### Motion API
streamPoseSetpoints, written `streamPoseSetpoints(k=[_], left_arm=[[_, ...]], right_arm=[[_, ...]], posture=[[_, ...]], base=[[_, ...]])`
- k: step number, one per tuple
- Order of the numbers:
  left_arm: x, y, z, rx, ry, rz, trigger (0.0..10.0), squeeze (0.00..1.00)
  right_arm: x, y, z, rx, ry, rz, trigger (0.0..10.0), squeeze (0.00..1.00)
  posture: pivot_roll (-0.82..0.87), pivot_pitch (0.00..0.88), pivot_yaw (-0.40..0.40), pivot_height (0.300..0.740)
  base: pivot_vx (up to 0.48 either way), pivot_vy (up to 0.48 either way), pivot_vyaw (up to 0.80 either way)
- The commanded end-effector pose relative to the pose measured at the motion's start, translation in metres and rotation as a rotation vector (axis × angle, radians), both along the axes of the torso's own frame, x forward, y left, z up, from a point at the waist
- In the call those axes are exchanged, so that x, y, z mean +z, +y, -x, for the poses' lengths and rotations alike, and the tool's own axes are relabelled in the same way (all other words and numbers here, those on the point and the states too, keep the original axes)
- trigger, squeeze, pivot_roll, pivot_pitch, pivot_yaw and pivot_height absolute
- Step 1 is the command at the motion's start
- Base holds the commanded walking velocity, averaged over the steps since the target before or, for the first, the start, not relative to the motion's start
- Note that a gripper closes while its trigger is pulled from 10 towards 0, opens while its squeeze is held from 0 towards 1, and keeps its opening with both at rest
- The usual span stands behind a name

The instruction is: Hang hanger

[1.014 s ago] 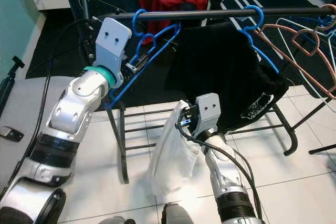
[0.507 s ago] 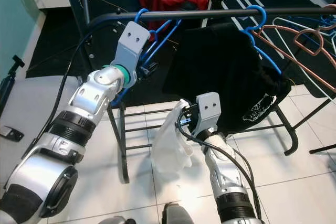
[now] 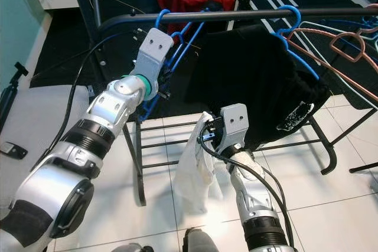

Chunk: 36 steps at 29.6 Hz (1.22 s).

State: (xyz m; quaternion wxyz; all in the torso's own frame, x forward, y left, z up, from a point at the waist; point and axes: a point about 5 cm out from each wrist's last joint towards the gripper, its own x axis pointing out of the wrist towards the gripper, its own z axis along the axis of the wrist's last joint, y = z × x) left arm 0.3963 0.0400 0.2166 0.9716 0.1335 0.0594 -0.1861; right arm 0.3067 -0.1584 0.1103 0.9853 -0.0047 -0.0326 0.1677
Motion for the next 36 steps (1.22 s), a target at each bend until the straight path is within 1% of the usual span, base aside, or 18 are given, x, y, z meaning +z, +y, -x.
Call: streamPoseSetpoints(k=[1,13,14,17,18,19,20,21,23,24,26,27,28,29,32,34,35,36], left_arm=[[-0.001,0.0,-0.001,0.009,0.017,0.02,0.0,0.0],[0.003,0.006,-0.005,0.034,0.003,0.052,0.0,0.0],[0.011,0.011,-0.002,-0.019,-0.046,0.079,10.0,0.0],[0.015,0.013,0.001,-0.046,-0.069,0.09,10.0,0.0],[0.021,0.017,0.009,-0.115,-0.09,0.096,10.0,0.0],[0.021,0.017,0.009,-0.115,-0.09,0.096,10.0,0.0],[0.019,0.021,0.017,-0.158,-0.09,0.075,10.0,0.0],[0.019,0.021,0.017,-0.158,-0.09,0.075,10.0,0.0],[0.011,0.027,0.03,-0.225,-0.078,0.02,10.0,0.0],[0.011,0.027,0.03,-0.225,-0.078,0.02,10.0,0.0],[-0.012,0.033,0.047,-0.295,-0.036,-0.054,10.0,0.0],[-0.012,0.033,0.047,-0.295,-0.036,-0.054,10.0,0.0],[-0.02,0.035,0.053,-0.313,-0.018,-0.075,10.0,0.0],[-0.035,0.037,0.059,-0.301,0.014,-0.086,10.0,0.0],[-0.043,0.039,0.062,-0.284,0.026,-0.081,10.0,0.0],[-0.052,0.039,0.066,-0.242,0.001,-0.051,10.0,0.0],[-0.052,0.039,0.066,-0.242,0.001,-0.051,10.0,0.0],[-0.055,0.041,0.067,-0.198,-0.023,-0.029,10.0,0.0]], right_arm=[[0.001,0.001,0.002,-0.002,-0.005,-0.011,0.0,0.0],[0.0,0.002,0.003,0.001,0.001,-0.012,0.0,0.0],[0.0,0.001,0.003,-0.002,0.0,-0.011,0.0,0.0],[0.0,0.0,0.004,-0.003,0.0,-0.01,0.0,0.0],[0.0,0.0,0.005,-0.003,0.001,-0.009,0.0,0.0],[0.0,0.0,0.005,-0.003,0.001,-0.009,0.0,0.0],[0.0,0.0,0.005,-0.004,0.001,-0.01,0.0,0.0],[0.0,0.0,0.005,-0.004,0.001,-0.01,0.0,0.0],[0.0,0.0,0.006,-0.006,0.001,-0.01,0.0,0.0],[0.0,0.0,0.006,-0.006,0.001,-0.01,0.0,0.0],[-0.001,-0.001,0.007,-0.005,0.005,-0.009,0.0,0.0],[-0.001,-0.001,0.007,-0.005,0.005,-0.009,0.0,0.0],[-0.002,-0.001,0.008,-0.005,0.007,-0.008,0.0,0.0],[-0.002,-0.001,0.008,-0.003,0.009,-0.007,0.0,0.0],[-0.002,-0.001,0.008,-0.001,0.009,-0.006,0.0,0.0],[0.0,-0.001,0.007,0.002,0.005,-0.004,0.0,0.0],[0.0,-0.001,0.007,0.002,0.005,-0.004,0.0,0.0],[0.001,-0.002,0.008,0.001,0.002,-0.005,0.0,0.0]], posture=[[-0.1,0.058,0.088,0.74],[-0.11,0.059,0.085,0.74],[-0.1,0.063,0.081,0.74],[-0.1,0.064,0.081,0.74],[-0.1,0.066,0.081,0.74],[-0.1,0.066,0.081,0.74],[-0.1,0.068,0.081,0.74],[-0.1,0.068,0.081,0.74],[-0.1,0.07,0.08,0.74],[-0.1,0.07,0.08,0.74],[-0.09,0.075,0.074,0.74],[-0.09,0.075,0.074,0.74],[-0.09,0.075,0.074,0.74],[-0.09,0.077,0.068,0.74],[-0.09,0.074,0.065,0.74],[-0.09,0.071,0.064,0.74],[-0.09,0.071,0.064,0.74],[-0.1,0.07,0.062,0.74]], base=[[0.0,0.0,0.0],[0.0,0.0,0.0],[0.0,0.0,0.0],[0.0,0.0,0.0],[0.0,0.0,0.0],[0.0,0.0,0.0],[0.0,0.0,0.0],[0.0,0.0,0.0],[0.0,0.0,0.0],[0.0,0.0,0.0],[0.0,0.0,0.0],[0.0,0.0,0.0],[0.0,0.0,0.0],[0.0,0.0,0.0],[0.0,0.0,0.0],[0.0,0.0,0.0],[0.0,0.0,0.0],[0.0,0.0,0.0]])
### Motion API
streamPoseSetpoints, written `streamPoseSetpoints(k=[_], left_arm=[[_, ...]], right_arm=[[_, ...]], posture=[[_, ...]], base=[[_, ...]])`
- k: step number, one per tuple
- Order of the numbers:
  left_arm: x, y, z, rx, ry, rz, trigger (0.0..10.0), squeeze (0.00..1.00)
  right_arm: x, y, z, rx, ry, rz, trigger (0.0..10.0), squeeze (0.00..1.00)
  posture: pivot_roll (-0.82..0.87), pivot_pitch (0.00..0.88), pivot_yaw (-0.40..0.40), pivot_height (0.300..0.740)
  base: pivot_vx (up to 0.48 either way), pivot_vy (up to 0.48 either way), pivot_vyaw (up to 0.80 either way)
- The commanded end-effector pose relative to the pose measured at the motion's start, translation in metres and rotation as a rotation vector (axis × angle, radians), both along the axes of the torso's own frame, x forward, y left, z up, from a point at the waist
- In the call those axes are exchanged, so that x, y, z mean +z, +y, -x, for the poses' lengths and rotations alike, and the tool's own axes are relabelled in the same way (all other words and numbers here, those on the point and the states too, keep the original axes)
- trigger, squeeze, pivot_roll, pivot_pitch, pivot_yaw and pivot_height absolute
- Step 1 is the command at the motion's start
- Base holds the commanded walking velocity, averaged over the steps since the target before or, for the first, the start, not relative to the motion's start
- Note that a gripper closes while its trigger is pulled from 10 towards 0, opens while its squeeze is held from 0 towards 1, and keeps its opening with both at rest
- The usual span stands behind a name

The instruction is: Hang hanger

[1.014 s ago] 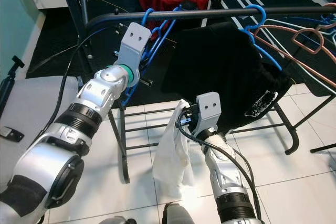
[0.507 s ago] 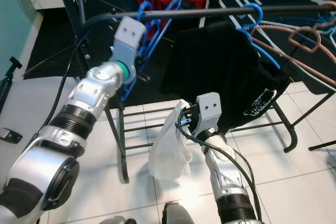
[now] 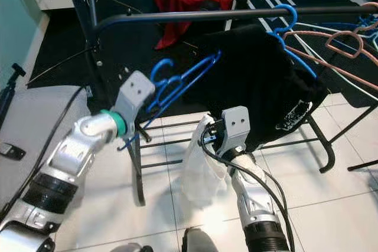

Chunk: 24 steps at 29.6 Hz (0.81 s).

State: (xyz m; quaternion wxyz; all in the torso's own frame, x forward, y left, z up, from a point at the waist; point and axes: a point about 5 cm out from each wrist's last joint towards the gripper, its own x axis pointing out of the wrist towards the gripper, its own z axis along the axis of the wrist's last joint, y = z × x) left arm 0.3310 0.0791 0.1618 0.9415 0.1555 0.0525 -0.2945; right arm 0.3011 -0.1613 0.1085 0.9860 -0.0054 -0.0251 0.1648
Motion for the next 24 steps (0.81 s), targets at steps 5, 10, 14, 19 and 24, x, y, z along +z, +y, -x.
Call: streamPoseSetpoints(k=[5,10,14,19,24], left_arm=[[-0.027,0.02,0.008,0.223,-0.007,0.071,10.0,0.0],[-0.049,0.037,0.022,0.282,0.025,0.048,10.0,0.0],[-0.078,0.06,0.044,0.305,0.099,0.008,10.0,0.0],[-0.094,0.072,0.056,0.349,0.118,0.004,10.0,0.0],[-0.121,0.09,0.067,0.469,0.11,0.006,10.0,0.0]], right_arm=[[0.002,-0.002,0.008,-0.015,-0.015,-0.014,0.0,0.0],[-0.004,-0.007,0.016,-0.045,0.003,-0.017,0.0,0.0],[-0.018,-0.019,0.025,-0.122,0.046,-0.02,0.0,0.0],[-0.024,-0.026,0.028,-0.176,0.059,-0.018,0.0,0.0],[-0.027,-0.029,0.03,-0.26,0.045,-0.048,0.0,0.0]], posture=[[-0.1,0.062,0.053,0.74],[-0.1,0.059,0.042,0.74],[-0.11,0.055,0.035,0.74],[-0.1,0.049,0.032,0.74],[-0.12,0.04,0.019,0.74]], base=[[0.0,0.0,0.0],[0.0,0.0,0.0],[0.0,0.0,0.0],[0.0,0.0,0.0],[0.0,0.0,0.0]])
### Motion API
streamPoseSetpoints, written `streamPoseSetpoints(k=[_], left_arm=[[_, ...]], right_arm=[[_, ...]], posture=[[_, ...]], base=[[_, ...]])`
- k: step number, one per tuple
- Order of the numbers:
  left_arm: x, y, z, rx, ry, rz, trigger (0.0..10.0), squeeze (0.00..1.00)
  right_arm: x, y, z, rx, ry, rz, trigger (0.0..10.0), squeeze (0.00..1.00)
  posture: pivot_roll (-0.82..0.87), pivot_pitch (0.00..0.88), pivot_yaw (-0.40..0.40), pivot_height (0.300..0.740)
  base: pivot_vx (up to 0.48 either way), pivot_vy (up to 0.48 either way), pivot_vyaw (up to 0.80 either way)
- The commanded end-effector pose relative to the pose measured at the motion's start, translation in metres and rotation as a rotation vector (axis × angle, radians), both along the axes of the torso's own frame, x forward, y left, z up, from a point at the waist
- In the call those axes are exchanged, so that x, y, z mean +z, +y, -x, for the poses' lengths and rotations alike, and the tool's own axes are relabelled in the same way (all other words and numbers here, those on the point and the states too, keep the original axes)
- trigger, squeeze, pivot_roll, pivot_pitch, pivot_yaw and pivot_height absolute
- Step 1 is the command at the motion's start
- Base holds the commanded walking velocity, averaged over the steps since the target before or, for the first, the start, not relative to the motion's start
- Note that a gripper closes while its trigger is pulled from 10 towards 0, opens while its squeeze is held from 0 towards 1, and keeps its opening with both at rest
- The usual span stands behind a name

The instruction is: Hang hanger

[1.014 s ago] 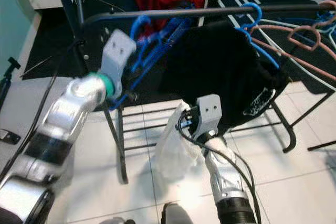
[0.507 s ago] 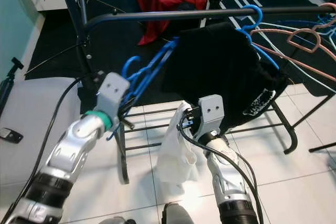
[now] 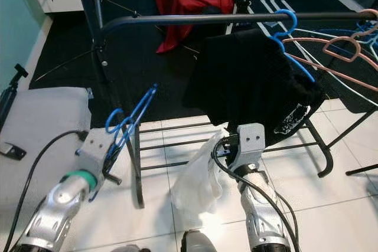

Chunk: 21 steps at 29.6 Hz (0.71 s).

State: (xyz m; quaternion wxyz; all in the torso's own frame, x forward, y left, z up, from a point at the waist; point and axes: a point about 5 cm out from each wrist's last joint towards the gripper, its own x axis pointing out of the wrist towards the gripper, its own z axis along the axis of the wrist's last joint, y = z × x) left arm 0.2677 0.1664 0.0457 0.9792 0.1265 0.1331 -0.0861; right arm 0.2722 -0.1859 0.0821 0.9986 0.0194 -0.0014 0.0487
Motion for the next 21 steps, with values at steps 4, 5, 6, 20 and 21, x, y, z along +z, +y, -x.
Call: streamPoseSetpoints(k=[4,5,6,20,21], left_arm=[[-0.014,0.009,0.004,0.052,0.002,-0.051,10.0,0.0],[-0.014,0.009,0.004,0.052,0.002,-0.051,10.0,0.0],[-0.016,0.008,0.005,0.059,-0.003,-0.054,10.0,0.0],[0.004,-0.012,-0.007,0.091,-0.083,0.047,10.0,0.0],[0.009,-0.014,-0.009,0.091,-0.1,0.066,10.0,0.0]], right_arm=[[-0.001,-0.005,0.002,-0.03,-0.013,0.003,3.4,0.0],[-0.001,-0.005,0.002,-0.03,-0.013,0.003,3.4,0.0],[0.0,-0.005,0.001,-0.019,-0.02,0.01,10.0,0.0],[-0.006,0.001,-0.002,-0.033,-0.035,-0.001,10.0,0.0],[-0.004,0.002,-0.003,-0.037,-0.052,0.008,10.0,0.0]], posture=[[-0.13,0.026,0.004,0.74],[-0.13,0.026,0.004,0.74],[-0.13,0.018,-0.003,0.74],[-0.1,0.0,-0.003,0.74],[-0.09,0.0,0.001,0.74]], base=[[0.0,0.0,0.0],[0.0,0.0,0.0],[0.0,0.0,0.0],[0.0,0.0,0.0],[0.0,0.0,0.0]])
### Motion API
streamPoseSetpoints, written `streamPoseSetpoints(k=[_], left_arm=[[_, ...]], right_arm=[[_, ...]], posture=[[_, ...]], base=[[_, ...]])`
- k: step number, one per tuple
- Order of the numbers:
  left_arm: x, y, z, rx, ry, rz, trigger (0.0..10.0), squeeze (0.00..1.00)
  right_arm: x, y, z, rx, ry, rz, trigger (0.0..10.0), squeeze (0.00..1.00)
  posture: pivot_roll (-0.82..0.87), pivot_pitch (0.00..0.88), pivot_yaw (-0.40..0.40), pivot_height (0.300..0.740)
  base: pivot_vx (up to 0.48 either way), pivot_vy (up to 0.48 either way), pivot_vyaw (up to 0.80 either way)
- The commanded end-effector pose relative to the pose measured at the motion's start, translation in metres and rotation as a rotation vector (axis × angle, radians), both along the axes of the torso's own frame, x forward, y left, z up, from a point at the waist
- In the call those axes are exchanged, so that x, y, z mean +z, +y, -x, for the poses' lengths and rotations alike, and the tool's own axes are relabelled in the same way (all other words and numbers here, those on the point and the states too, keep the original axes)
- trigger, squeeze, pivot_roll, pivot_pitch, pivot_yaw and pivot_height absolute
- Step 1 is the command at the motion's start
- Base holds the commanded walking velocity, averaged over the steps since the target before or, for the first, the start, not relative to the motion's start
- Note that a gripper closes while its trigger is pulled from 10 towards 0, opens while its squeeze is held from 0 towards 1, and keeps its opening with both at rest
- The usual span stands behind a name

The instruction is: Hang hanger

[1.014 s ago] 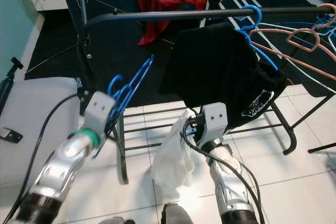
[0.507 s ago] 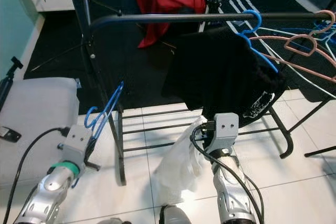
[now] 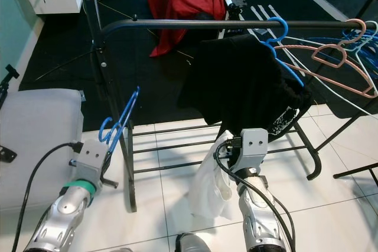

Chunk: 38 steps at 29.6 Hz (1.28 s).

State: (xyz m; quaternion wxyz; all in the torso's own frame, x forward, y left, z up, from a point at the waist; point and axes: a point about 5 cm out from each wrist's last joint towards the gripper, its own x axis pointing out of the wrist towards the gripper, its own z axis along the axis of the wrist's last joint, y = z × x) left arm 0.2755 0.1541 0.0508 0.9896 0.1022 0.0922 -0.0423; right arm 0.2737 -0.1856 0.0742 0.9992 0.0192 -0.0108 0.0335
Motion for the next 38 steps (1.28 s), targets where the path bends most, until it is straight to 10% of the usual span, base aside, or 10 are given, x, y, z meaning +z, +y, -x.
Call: streamPoseSetpoints(k=[1,38], left_arm=[[0.004,-0.002,-0.001,0.007,-0.011,0.02,10.0,0.0],[0.021,-0.011,-0.014,-0.049,-0.087,0.011,10.0,0.0]], right_arm=[[0.004,0.002,-0.002,-0.006,-0.034,0.009,10.0,0.0],[0.027,-0.006,-0.008,-0.086,-0.168,0.163,10.0,0.0]], posture=[[-0.09,0.0,0.001,0.74],[-0.1,0.0,0.022,0.74]], base=[[0.0,0.0,0.0],[0.0,0.0,-0.48]])
